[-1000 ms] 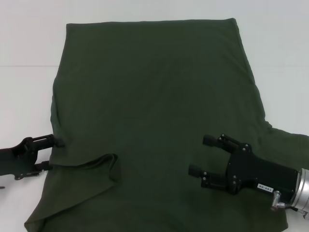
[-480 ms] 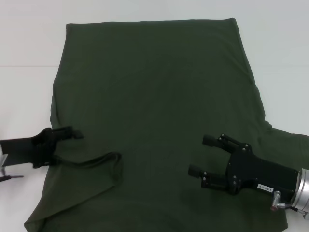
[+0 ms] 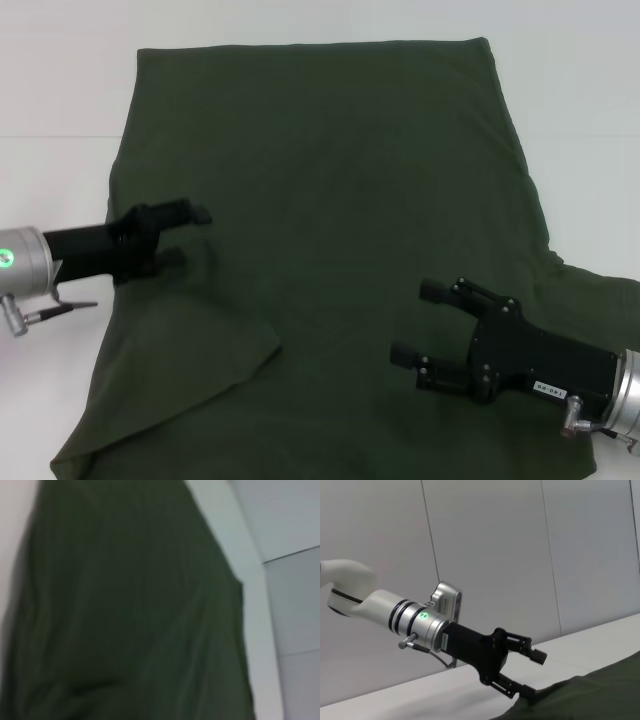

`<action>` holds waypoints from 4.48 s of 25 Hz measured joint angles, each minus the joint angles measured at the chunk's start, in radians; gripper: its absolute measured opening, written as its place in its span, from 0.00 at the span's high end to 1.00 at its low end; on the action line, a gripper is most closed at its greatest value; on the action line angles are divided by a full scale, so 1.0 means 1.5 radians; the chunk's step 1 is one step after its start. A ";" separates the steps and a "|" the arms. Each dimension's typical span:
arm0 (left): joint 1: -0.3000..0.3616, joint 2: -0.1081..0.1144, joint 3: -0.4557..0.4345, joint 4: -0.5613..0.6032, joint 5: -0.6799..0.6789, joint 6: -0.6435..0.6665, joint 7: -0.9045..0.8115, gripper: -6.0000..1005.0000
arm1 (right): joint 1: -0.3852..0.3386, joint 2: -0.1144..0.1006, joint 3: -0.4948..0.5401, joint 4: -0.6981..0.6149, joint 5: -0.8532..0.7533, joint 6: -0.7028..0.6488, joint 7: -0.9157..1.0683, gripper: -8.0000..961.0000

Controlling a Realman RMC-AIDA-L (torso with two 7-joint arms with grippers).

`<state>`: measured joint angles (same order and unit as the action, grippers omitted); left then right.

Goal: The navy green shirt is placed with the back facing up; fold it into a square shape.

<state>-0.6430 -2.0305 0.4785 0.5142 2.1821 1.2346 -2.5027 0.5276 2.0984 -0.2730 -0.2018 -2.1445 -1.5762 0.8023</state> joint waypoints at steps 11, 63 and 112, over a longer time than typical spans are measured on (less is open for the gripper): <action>0.042 0.005 -0.001 0.026 -0.029 0.095 0.188 0.18 | -0.001 0.000 0.002 0.004 0.000 0.005 -0.001 0.02; 0.241 -0.028 -0.027 0.205 -0.040 0.384 0.868 0.17 | 0.005 -0.118 -0.108 -0.478 -0.340 -0.110 1.079 0.03; 0.233 -0.027 -0.036 0.205 -0.045 0.371 0.865 0.17 | 0.023 -0.119 -0.135 -0.358 -0.357 -0.037 1.084 0.10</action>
<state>-0.2928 -2.0708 0.4244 0.8222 2.1153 1.7913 -1.2057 0.5614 1.9192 -0.4755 -0.7394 -2.6792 -1.6321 2.4287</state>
